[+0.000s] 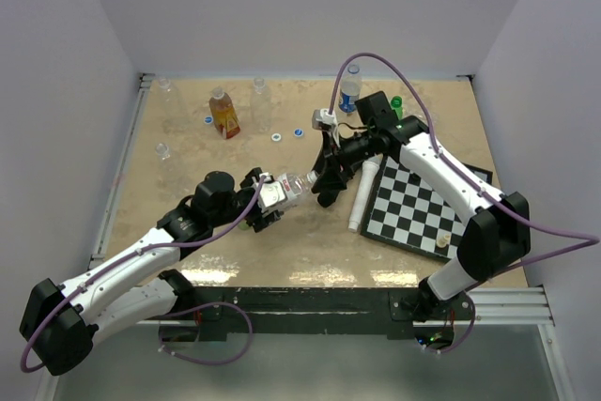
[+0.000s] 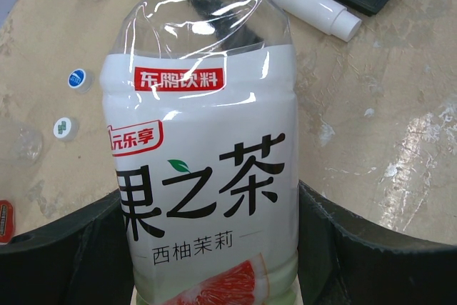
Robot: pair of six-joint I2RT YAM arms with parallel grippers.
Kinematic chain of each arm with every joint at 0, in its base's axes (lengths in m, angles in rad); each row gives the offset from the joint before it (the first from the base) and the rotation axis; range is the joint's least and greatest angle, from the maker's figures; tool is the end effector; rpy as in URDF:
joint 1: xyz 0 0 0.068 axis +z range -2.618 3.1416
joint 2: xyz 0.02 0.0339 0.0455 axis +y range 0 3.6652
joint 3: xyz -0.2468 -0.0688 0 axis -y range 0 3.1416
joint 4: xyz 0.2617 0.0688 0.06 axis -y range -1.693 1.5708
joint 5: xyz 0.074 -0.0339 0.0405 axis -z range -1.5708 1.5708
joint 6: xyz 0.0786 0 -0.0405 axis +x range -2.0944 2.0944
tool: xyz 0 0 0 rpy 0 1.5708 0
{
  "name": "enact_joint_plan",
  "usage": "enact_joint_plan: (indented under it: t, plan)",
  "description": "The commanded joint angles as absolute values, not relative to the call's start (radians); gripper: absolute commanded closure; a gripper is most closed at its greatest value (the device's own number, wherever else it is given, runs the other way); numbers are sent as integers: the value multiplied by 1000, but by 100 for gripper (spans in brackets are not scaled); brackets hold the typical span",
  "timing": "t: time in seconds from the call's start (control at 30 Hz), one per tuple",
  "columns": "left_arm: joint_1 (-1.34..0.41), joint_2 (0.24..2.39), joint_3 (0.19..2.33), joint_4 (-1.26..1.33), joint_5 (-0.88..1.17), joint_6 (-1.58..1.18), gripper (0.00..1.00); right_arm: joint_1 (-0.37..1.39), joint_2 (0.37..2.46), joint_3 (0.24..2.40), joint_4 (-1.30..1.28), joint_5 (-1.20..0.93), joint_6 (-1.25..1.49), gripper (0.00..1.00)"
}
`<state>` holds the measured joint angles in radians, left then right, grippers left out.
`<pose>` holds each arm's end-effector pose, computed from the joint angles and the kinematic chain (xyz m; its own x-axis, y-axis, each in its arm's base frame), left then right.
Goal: Unscrew the bottle caps
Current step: Unscrew the bottle cap from the plastic bottle.
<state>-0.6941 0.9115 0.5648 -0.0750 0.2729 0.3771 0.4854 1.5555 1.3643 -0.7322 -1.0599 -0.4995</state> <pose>0.1954 -0.1902 0.2148 0.0039 0.4581 -0.8889 0.8643 0.4455 0.2334 0.2797 0.2250 0.2798 -0.2872 -0.4163 -0.8627 -0.9467 -0.0141 0.3219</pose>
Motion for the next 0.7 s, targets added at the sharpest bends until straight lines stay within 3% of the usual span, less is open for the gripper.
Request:
enact_joint_plan:
  t: [0.0,0.2,0.4,0.53,0.67]
  plan:
    - [-692,905,583,-40,264,365,100,488,1540,1397,-715,-1071,-474,41]
    - [-690,905,584,-40,262,365,100,489,1525,1384,-701,-1060,-460,55]
    - [-692,902,584,-41,262,365,100,489,1508,1376,-713,-1046,-500,91]
    - [-693,900,586,-41,264,364,100,489,1512,1411,-843,-1051,-732,100]
    - [-690,899,584,-41,268,365,100,489,1496,1433,-916,-1014,-951,100]
